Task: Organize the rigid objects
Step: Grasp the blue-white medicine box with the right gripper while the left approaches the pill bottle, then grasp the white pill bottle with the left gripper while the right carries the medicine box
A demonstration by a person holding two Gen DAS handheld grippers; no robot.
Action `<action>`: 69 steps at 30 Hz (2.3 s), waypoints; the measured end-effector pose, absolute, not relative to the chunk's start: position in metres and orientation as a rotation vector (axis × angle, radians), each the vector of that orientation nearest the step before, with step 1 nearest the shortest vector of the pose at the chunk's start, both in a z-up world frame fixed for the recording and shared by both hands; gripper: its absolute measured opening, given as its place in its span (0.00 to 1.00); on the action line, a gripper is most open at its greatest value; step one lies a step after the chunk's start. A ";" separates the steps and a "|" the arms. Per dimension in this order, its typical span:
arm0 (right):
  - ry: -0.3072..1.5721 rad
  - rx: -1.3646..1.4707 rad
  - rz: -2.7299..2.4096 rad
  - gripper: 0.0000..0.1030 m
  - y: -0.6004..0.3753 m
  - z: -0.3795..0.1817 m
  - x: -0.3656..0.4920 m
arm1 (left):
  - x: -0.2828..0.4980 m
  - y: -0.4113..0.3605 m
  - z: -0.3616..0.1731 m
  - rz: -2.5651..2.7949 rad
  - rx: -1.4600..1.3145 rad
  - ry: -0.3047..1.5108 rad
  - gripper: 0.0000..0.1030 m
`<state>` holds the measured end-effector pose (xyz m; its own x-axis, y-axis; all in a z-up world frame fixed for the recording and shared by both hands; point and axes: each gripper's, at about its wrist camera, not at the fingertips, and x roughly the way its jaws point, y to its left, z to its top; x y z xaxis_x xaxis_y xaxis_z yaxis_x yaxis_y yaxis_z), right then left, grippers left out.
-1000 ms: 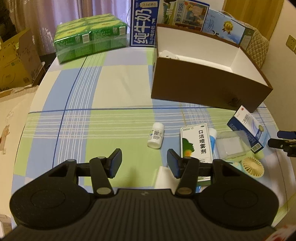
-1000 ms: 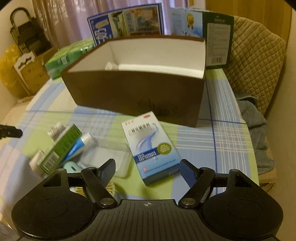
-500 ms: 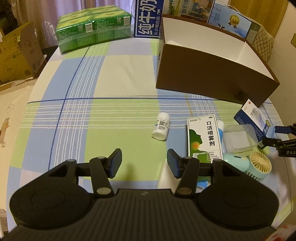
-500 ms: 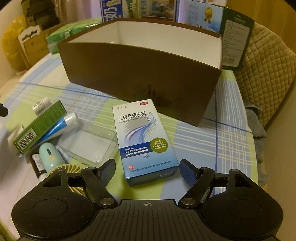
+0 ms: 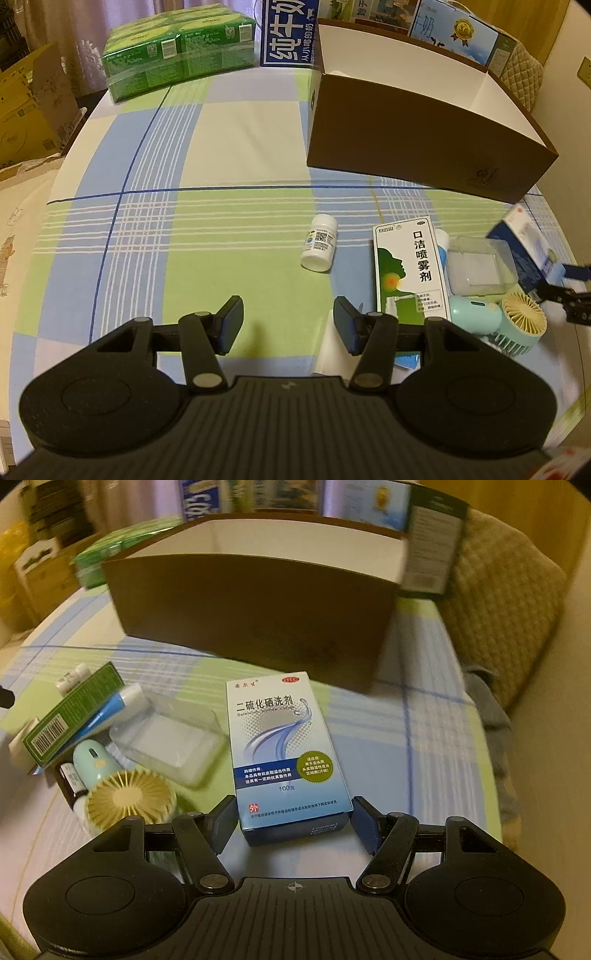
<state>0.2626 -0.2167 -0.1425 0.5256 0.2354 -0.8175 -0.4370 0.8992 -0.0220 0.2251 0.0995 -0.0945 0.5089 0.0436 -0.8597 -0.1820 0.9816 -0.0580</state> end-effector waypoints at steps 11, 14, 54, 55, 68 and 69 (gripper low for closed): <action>1.048 -0.006 0.149 0.62 -0.244 -0.133 0.233 | 0.230 0.094 -0.098 0.105 -0.139 1.028 0.48; 1.042 -0.020 0.159 0.63 -0.239 -0.131 0.233 | 0.231 0.093 -0.098 0.099 -0.138 1.027 0.48; 0.992 -0.075 0.129 0.61 -0.236 -0.138 0.285 | 0.297 0.087 -0.135 -0.047 0.022 1.023 0.39; 0.993 -0.074 0.129 0.61 -0.236 -0.138 0.285 | 0.300 0.088 -0.136 -0.051 0.026 1.025 0.39; 0.999 -0.089 0.130 0.60 -0.236 -0.139 0.287 | 0.313 0.088 -0.143 -0.084 0.040 1.050 0.22; 0.994 -0.095 0.129 0.60 -0.236 -0.138 0.287 | 0.312 0.088 -0.143 -0.082 0.038 1.047 0.22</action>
<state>0.2870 -0.2356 -0.1380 0.5389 0.0649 -0.8399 -0.1520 0.9881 -0.0212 0.3121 0.0881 -0.1428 0.4971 -0.0498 -0.8663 0.0857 0.9963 -0.0081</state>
